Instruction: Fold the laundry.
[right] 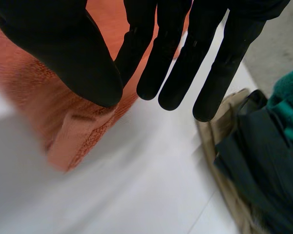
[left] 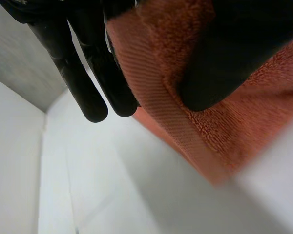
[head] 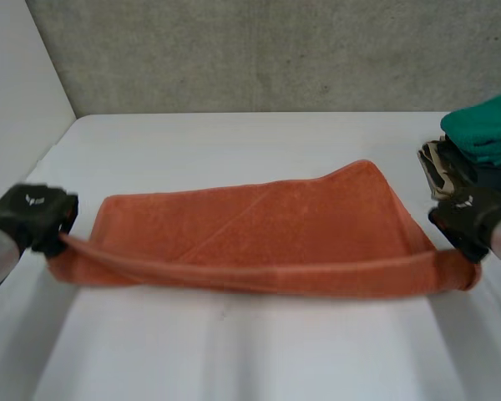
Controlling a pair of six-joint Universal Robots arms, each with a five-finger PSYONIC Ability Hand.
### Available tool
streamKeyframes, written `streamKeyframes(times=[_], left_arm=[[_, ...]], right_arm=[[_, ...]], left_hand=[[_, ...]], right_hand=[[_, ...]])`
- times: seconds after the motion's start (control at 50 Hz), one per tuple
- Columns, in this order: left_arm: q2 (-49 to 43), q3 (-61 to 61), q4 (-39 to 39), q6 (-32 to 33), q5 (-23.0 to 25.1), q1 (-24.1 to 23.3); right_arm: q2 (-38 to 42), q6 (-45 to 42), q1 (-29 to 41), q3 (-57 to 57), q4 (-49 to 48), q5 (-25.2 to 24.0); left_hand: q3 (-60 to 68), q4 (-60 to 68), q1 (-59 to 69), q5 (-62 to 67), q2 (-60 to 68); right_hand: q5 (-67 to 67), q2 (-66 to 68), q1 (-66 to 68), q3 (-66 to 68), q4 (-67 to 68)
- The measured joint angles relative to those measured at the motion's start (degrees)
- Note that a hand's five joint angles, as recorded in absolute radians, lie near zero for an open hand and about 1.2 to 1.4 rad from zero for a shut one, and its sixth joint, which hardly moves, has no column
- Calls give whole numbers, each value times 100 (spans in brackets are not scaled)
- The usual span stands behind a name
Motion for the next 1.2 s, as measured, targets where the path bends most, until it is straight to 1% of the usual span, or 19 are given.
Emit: streamKeyframes(times=[0.08,0.14,0.18,0.26,0.38,0.4,0.5,0.52,0.6,0.68,0.76,0.78,0.82,0.84,0.88,0.96,1.02,1.14,1.2], left_arm=[[-562,440,707,-636,-11,-185],[-958,778,983,-905,-34,-283],[-1281,1073,1089,-1021,-79,-373],[-1708,1478,1095,-1076,-240,-600],[-1955,1691,1010,-1061,-553,-911],[-1958,1686,1000,-1059,-586,-937],[-1866,1526,976,-1052,-666,-981],[-1820,1464,974,-1050,-670,-977],[-1676,1275,979,-1047,-657,-955],[-1586,1154,989,-1047,-642,-939],[-1538,1077,996,-1047,-635,-925],[-1523,1048,997,-1047,-634,-919],[-1511,1027,997,-1047,-635,-915],[-1495,1012,995,-1047,-638,-914],[-1470,999,990,-1047,-641,-914],[-1238,978,958,-1068,-654,-908],[-898,977,877,-1140,-659,-886],[16,1078,602,-1405,-659,-731],[641,1217,356,-1580,-647,-576]], right_arm=[[591,340,296,-354,-827,162],[933,438,466,-605,-1211,317],[1294,492,622,-901,-1470,500],[1605,556,762,-1199,-1543,671],[1687,844,827,-1457,-1113,766],[1676,886,824,-1495,-986,767],[1671,1012,796,-1786,-90,750],[1701,1023,786,-1872,119,741],[1850,1035,743,-2084,466,718],[2020,1036,716,-2163,440,717],[2206,1037,707,-2206,300,740],[2328,1038,712,-2240,223,776],[2414,1041,722,-2278,172,812],[2477,1045,737,-2310,138,846],[2497,1051,747,-2334,111,869],[2210,1095,745,-2353,70,878],[1700,1099,727,-2336,96,869],[447,949,642,-2325,348,836],[-384,700,516,-2362,614,820]], left_hand=[[0,0,0,0,0],[0,0,0,0,0],[0,0,0,0,0],[0,0,0,0,0],[0,0,0,0,0],[0,0,0,0,0],[0,0,0,0,0],[0,0,0,0,0],[0,0,0,0,0],[0,0,0,0,0],[0,0,0,0,0],[0,0,0,0,0],[0,0,0,0,0],[0,0,0,0,0],[0,0,0,0,0],[0,0,0,0,0],[0,0,0,0,0],[0,0,0,0,0],[0,0,0,0,0]], right_hand=[[8,0,0,0,0],[10,0,0,0,0],[10,0,0,0,0],[10,0,-1,0,0],[10,0,-1,0,0],[-246,-248,-168,-272,-282],[-3092,-3034,-2799,-3070,-3119],[-3427,-3321,-3071,-3378,-3435],[-3654,-3452,-3154,-3551,-3578],[-3708,-3525,-3189,-3602,-3628],[-3605,-3486,-3158,-3564,-3600],[-2635,-2589,-2323,-2686,-2727],[-1568,-1475,-1133,-1601,-1649],[-420,-261,-60,-424,-516],[-127,-5,70,-143,-174],[-103,20,70,-35,-24],[-103,20,70,-35,-22],[-103,20,70,-33,-20],[-103,20,70,-29,-19]])
